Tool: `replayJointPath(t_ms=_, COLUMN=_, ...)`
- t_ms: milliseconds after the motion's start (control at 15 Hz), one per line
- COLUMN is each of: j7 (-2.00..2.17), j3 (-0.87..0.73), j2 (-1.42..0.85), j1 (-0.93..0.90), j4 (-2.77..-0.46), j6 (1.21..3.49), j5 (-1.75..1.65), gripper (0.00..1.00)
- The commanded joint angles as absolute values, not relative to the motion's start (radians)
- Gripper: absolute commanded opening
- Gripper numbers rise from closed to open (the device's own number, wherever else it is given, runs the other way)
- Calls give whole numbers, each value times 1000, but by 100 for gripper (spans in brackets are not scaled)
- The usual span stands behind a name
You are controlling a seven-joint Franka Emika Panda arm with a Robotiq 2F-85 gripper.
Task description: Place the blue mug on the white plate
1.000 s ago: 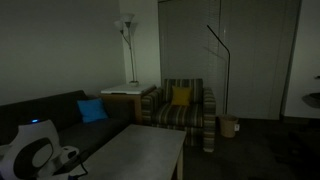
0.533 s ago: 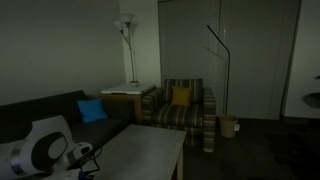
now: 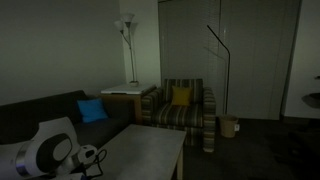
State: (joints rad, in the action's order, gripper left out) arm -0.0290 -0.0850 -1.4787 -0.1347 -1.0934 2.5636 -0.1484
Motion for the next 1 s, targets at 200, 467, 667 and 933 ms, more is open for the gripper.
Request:
replayJointPath(t_ms=200, j7=-46, j3=-34, j2=-1479, j1=-87, j4=-1116, j6=2600, j5=-134, gripper=3)
replayJointPath(t_ms=467, j7=-52, j3=-16, j2=-1479, j1=-63, j4=-1131, j6=2605, j5=-120, gripper=3)
replayJointPath(t_ms=667, j7=-55, j3=-3, j2=-1479, j1=-44, j4=-1144, j6=2617, j5=-106, gripper=3)
replayJointPath(t_ms=933, j7=-64, j3=19, j2=-1480, j1=-21, j4=-1161, j6=2641, j5=-88, gripper=3)
